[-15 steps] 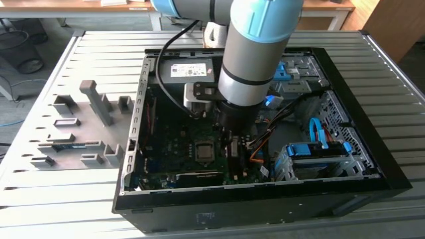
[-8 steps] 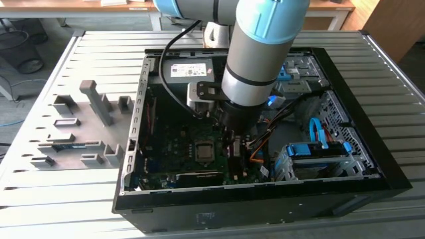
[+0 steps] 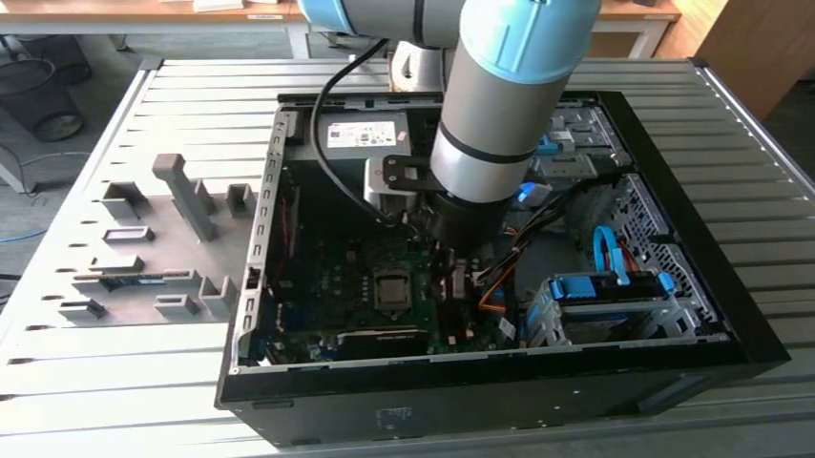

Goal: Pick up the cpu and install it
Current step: 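Install the first cpu locking lever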

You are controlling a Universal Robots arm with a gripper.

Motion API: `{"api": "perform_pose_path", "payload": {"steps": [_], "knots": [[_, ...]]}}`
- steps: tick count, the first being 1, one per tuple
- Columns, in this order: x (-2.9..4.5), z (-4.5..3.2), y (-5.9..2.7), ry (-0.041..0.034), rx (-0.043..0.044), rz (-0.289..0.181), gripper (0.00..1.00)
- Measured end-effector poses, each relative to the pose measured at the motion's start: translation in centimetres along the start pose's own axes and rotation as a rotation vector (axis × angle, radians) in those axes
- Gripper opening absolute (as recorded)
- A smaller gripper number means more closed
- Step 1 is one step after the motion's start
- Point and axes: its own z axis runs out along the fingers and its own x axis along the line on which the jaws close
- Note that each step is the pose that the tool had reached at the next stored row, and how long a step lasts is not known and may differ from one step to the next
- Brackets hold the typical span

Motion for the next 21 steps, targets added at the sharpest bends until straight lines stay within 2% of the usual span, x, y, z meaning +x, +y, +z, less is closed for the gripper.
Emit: {"api": "perform_pose_path", "payload": {"steps": [3, 7, 18, 19, 21], "knots": [[-0.65, -0.12, -0.66, -0.0005, -0.0008, 0.000, 0.10], [-2.10, -0.23, -0.91, -0.0007, -0.0009, 0.000, 0.10], [-7.09, -0.53, -0.56, 0.0005, -0.0010, 0.000, 0.10], [-7.45, -0.54, -0.41, 0.0007, -0.0008, 0.000, 0.10], [-7.62, -0.47, -0.03, -0.0003, -0.0002, 0.000, 0.10]]}}
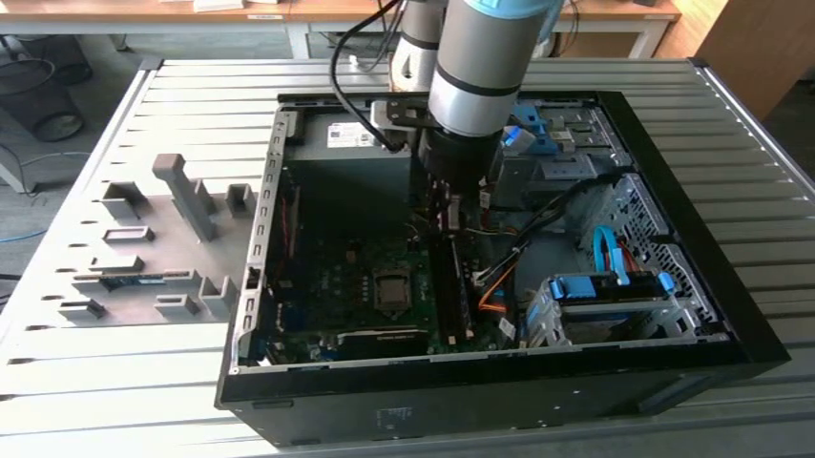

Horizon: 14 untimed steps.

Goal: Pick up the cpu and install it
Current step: 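Install the first cpu locking lever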

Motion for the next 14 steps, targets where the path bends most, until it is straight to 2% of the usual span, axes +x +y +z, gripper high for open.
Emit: {"api": "perform_pose_path", "payload": {"steps": [4, 10, 14], "knots": [[0.04, 0.12, 1.14, 0.0002, 0.0022, 0.001, 0.10], [0.06, -0.19, 1.21, 0.0001, 0.0023, 0.001, 0.10], [0.08, -0.74, 1.22, -0.0059, 0.0020, 0.000, 0.10]]}}
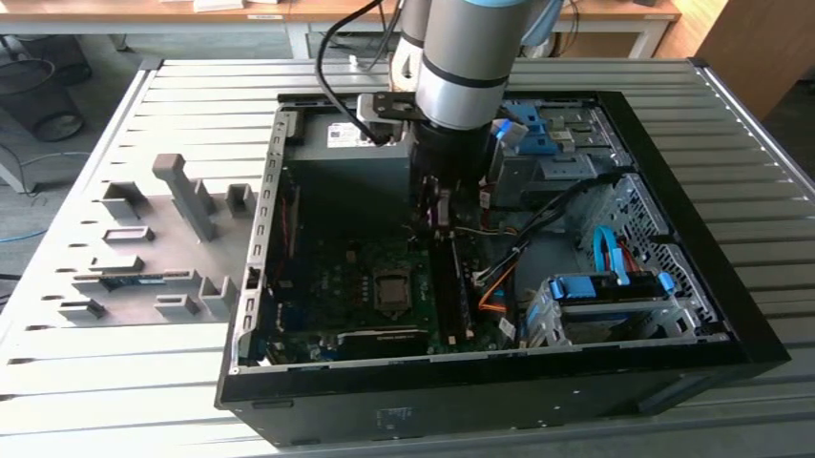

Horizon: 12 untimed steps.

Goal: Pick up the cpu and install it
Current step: 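Install the first cpu locking lever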

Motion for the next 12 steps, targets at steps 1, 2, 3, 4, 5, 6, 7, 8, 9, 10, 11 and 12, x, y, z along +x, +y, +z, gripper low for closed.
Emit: {"api": "perform_pose_path", "payload": {"steps": [1, 2, 3, 4, 5, 6, 7, 8, 9, 10, 11, 12], "knots": [[0.00, -0.01, -0.01, -0.0055, -0.0002, -0.001, 0.10], [0.00, -0.02, -0.02, -0.0141, -0.0006, -0.002, 0.10], [0.00, -0.02, -0.06, -0.0231, -0.0012, -0.003, 0.10], [-0.01, -0.03, -0.13, -0.0325, -0.0022, -0.004, 0.10], [-0.01, -0.04, -0.19, -0.0424, -0.0030, -0.005, 0.10], [-0.02, -0.04, -0.21, -0.0458, -0.0030, -0.005, 0.10], [-0.03, -0.04, -0.24, -0.0465, -0.0029, -0.005, 0.10], [-0.03, -0.04, -0.25, -0.0468, -0.0030, -0.006, 0.10], [-0.04, -0.04, -0.25, -0.0468, -0.0031, -0.006, 0.10], [-0.06, -0.04, -0.25, -0.0467, -0.0032, -0.005, 0.10], [-0.06, -0.05, -0.25, -0.0466, -0.0032, -0.006, 0.10], [-0.08, -0.07, -0.25, -0.0465, -0.0032, -0.006, 0.10]]}}
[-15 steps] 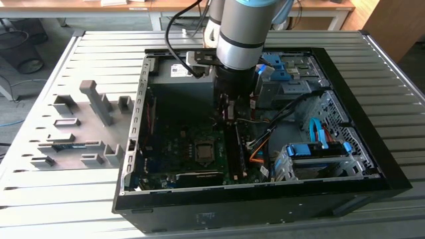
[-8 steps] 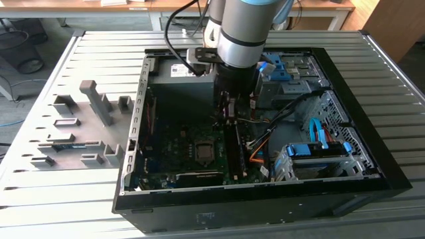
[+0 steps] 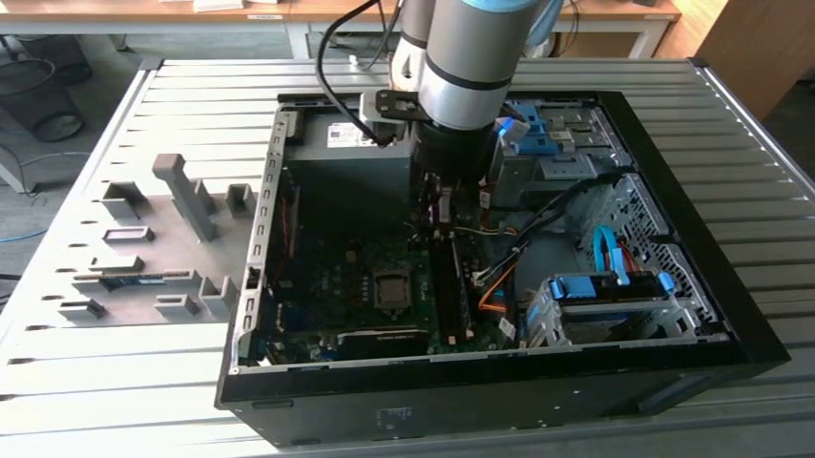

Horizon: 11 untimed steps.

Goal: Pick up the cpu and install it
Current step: 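Install the first cpu locking lever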

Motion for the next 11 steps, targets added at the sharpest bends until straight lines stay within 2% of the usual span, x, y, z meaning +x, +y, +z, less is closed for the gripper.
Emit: {"api": "perform_pose_path", "payload": {"steps": [8, 11], "knots": [[-0.37, -0.11, 0.08, -0.0019, 0.0001, 0.000, 0.10], [-0.36, -0.05, 0.64, -0.0101, 0.0015, -0.001, 0.10]]}}
